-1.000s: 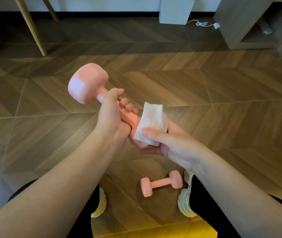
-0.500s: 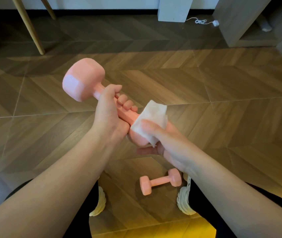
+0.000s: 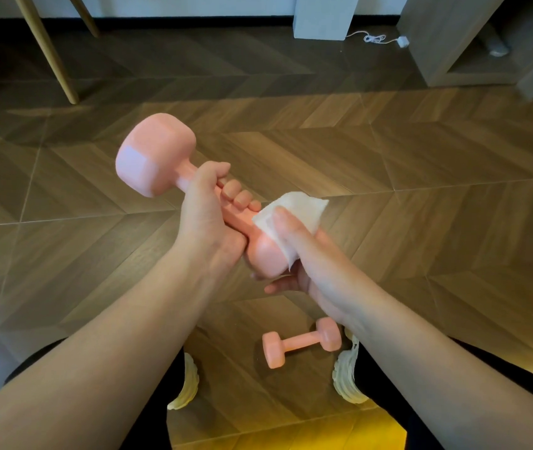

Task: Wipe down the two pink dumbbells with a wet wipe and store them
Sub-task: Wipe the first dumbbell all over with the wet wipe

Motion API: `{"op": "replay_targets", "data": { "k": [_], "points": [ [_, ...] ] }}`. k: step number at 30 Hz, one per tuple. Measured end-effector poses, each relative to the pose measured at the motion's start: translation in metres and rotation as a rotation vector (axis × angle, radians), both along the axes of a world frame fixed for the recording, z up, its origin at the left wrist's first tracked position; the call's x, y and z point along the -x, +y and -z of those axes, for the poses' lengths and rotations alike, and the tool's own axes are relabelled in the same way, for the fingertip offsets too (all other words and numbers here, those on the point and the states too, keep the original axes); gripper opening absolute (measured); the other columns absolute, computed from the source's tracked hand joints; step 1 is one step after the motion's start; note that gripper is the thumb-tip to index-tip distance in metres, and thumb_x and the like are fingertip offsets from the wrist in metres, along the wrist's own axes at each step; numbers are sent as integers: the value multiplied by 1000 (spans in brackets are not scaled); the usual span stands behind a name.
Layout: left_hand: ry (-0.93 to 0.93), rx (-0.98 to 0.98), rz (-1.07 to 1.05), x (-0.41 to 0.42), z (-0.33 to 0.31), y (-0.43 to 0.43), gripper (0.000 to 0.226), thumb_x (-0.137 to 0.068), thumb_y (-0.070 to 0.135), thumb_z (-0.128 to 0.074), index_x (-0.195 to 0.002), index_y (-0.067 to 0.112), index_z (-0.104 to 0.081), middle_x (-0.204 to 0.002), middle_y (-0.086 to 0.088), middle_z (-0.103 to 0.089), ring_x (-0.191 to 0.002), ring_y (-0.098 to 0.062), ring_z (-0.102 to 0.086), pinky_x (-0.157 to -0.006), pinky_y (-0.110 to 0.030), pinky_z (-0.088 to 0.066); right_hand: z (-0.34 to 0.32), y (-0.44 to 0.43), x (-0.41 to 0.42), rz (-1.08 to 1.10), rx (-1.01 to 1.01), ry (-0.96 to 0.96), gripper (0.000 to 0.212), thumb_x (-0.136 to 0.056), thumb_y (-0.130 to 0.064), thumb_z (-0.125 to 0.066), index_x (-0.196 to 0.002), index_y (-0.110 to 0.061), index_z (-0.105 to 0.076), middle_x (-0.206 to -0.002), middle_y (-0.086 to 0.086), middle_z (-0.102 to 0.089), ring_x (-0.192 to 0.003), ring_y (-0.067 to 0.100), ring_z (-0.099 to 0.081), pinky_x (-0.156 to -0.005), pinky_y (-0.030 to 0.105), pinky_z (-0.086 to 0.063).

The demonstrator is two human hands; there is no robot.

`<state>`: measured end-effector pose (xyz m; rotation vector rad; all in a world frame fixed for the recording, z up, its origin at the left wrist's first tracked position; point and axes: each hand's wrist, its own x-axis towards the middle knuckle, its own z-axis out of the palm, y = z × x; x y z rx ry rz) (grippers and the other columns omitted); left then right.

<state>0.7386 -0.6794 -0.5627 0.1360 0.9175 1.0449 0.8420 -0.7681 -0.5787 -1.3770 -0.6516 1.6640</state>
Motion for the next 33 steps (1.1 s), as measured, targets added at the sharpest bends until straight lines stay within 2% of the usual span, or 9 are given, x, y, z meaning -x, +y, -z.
{"op": "replay_targets", "data": {
  "k": [3,6,9,14,18,22,27,30,33],
  "points": [
    [-11,-1,0,2,-3,4,37,-93,13,-50,-61,21,-33,-45,8,-26,-37,-10,-27,-41,-19,-34,-2,-1,-7,-7,8,154,67,-85,-57,-52,-132,-9,-52,-117,34,-60,-92,33,-65,-61,35,-59],
    [-31,13,-12,7,-3,8,38,-92,14,-51,-59,22,-34,-45,9,-26,-37,-9,-27,-42,-20,-33,-3,-4,-15,-102,-58,258,58,-90,-41,-58,-137,-11,-44,-116,21,-62,-97,27,-66,-70,38,-59],
    [-20,24,-7,10,0,6,38,-91,14,-52,-60,22,-33,-46,9,-26,-39,-9,-26,-45,-22,-32,-1,-5,-11,-130,-94,151,57,-86,-29,-66,-137,-16,-42,-114,12,-63,-98,22,-67,-70,35,-58],
    [5,-20,23,4,1,-1,40,-92,13,-50,-57,22,-32,-46,8,-25,-39,-10,-26,-42,-21,-33,0,-1,6,26,12,23,55,-80,-54,-68,-122,-20,-56,-108,16,-69,-85,25,-69,-55,31,-56],
    [-58,-55,45,5,-2,6,44,-92,13,-49,-51,23,-34,-46,8,-24,-39,-10,-24,-42,-22,-33,-3,2,-5,51,62,245,59,-81,-55,-57,-124,-14,-58,-113,23,-62,-92,31,-65,-58,35,-58],
    [-92,-103,81,9,-1,6,38,-92,15,-50,-58,22,-35,-48,8,-29,-40,-8,-30,-44,-23,-36,-7,-5,-16,-116,64,451,55,-86,-48,-59,-131,-17,-53,-116,16,-68,-100,34,-69,-70,40,-60],
    [46,-72,25,4,-1,1,31,-92,22,-59,-67,20,-41,-54,6,-43,-46,-9,-43,-51,-23,-42,-2,-6,-9,-38,-51,162,55,-81,-28,-72,-130,-18,-49,-110,12,-70,-97,23,-68,-73,36,-59],
    [40,-30,-11,2,-1,0,33,-94,23,-55,-68,21,-34,-49,8,-29,-39,-9,-29,-45,-22,-34,-1,-5,-1,25,-85,-17,32,-84,-44,-68,-111,-27,-63,-95,5,-72,-87,20,-69,-62,33,-59],
    [49,-34,-8,2,-2,3,33,-94,19,-50,-66,21,-32,-48,7,-25,-37,-10,-25,-42,-20,-33,-2,-1,0,24,-69,-1,44,-88,-54,-56,-115,-21,-64,-107,24,-65,-88,25,-66,-60,35,-60]
  ]
}}
